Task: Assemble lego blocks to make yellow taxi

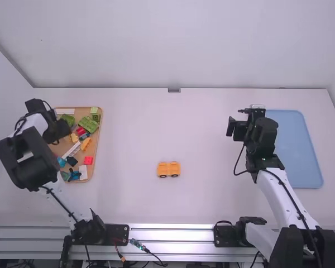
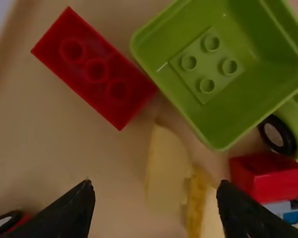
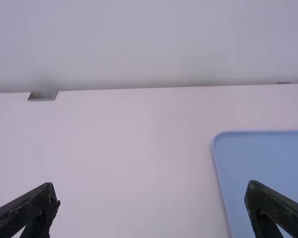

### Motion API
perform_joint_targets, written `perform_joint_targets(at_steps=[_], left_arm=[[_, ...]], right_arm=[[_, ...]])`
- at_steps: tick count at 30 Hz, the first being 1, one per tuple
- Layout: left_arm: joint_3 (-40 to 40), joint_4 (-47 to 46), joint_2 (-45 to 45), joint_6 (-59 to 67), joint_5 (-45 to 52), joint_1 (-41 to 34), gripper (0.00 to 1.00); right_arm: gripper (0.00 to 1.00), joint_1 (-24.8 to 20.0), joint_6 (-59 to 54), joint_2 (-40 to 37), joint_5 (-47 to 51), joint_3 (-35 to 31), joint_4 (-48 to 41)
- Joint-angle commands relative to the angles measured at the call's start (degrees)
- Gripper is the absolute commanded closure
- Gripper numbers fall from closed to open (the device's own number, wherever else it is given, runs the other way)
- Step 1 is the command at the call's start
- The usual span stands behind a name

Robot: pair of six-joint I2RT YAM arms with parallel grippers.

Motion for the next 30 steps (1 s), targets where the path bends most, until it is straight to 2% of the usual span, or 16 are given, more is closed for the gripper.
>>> perform_joint_targets(at_steps=[1, 23, 30], left_arm=[[0.09, 0.18, 1.27, 0.42, -0.55, -0.04, 0.43], [-6.10, 10.50, 3.15, 1.95, -0.35, -0.09, 0.49], [-6.93, 10.61, 3.15, 1.90, -0.35, -0.11, 0.50]], right_arm=[[0.01, 0.09, 0.20, 0.27, -0.15, 1.11, 0.09], [0.01, 0.04, 0.17, 0.27, -0.15, 1.11, -0.33], [0.01, 0.04, 0.20, 0.27, -0.13, 1.11, -0.31]])
